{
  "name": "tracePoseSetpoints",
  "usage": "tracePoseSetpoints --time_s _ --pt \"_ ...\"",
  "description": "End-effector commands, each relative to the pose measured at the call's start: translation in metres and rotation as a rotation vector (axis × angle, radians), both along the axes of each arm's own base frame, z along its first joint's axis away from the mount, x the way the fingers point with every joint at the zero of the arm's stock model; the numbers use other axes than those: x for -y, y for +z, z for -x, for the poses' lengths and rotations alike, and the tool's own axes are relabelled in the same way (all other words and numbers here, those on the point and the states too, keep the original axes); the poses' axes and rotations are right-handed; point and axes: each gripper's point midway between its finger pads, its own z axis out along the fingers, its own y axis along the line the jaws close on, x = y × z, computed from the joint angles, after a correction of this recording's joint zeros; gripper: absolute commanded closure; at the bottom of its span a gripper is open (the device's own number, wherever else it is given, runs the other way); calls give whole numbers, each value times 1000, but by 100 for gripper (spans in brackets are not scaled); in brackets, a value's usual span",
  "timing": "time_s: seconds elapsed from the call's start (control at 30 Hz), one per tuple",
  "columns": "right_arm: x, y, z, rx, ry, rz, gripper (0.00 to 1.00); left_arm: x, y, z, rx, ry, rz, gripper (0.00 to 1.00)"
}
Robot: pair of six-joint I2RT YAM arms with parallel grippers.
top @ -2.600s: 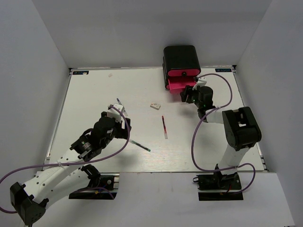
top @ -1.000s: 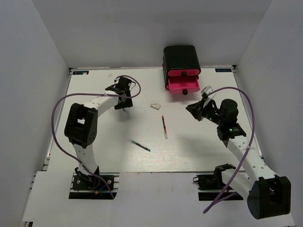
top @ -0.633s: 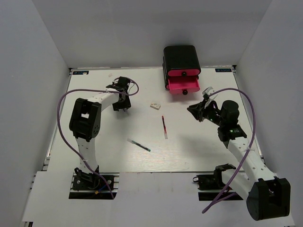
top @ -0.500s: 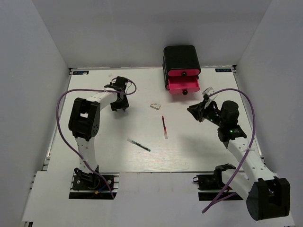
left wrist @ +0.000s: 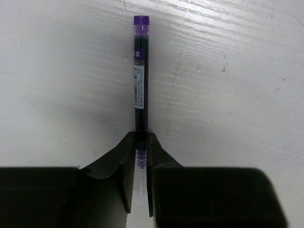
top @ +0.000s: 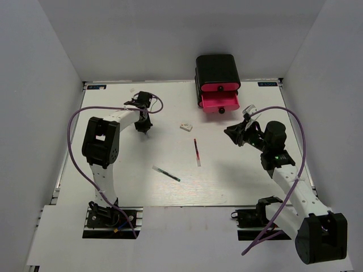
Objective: Sort the stationery into containers
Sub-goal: Pick up the pen from the center of the board, then place the pen in the drawer.
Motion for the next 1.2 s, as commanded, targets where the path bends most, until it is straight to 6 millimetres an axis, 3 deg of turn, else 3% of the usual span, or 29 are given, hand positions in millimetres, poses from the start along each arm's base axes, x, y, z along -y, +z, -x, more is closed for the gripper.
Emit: tracePoseSetpoints --time_s 0.0,0.07,0.13,0.2,0.23,0.4,0.7,0.87,0.97,1.0,1.07,1.17 --pt "1 3 -2 35 -2 -2 72 0 15 -6 47 -30 7 79" --pt "3 4 -3 35 -5 0 64 -1 25 -8 73 -59 -1 82" --pt "3 4 -3 37 -6 2 53 6 52 -11 141 -98 -8 83" --pt "3 4 -2 41 1 5 48 16 75 -15 193 -166 12 87" --pt "3 3 -3 37 1 6 45 21 96 -18 247 -192 39 88" --pt "5 -1 -4 36 4 12 42 55 165 -18 422 -407 150 94" --pt "15 -3 -9 53 -22 32 41 158 269 0 694 -852 357 94" --pt "29 4 -17 45 -99 18 43 219 286 13 808 -1112 353 94" --pt "39 9 -22 51 -149 15 47 242 299 20 898 -1203 333 94" --pt "44 10 -24 55 -170 15 50 257 293 21 911 -1232 336 94" --pt "51 15 -26 64 -209 7 60 269 301 18 948 -1260 313 92" --pt "60 22 -27 87 -248 3 82 291 290 10 954 -1290 285 92"
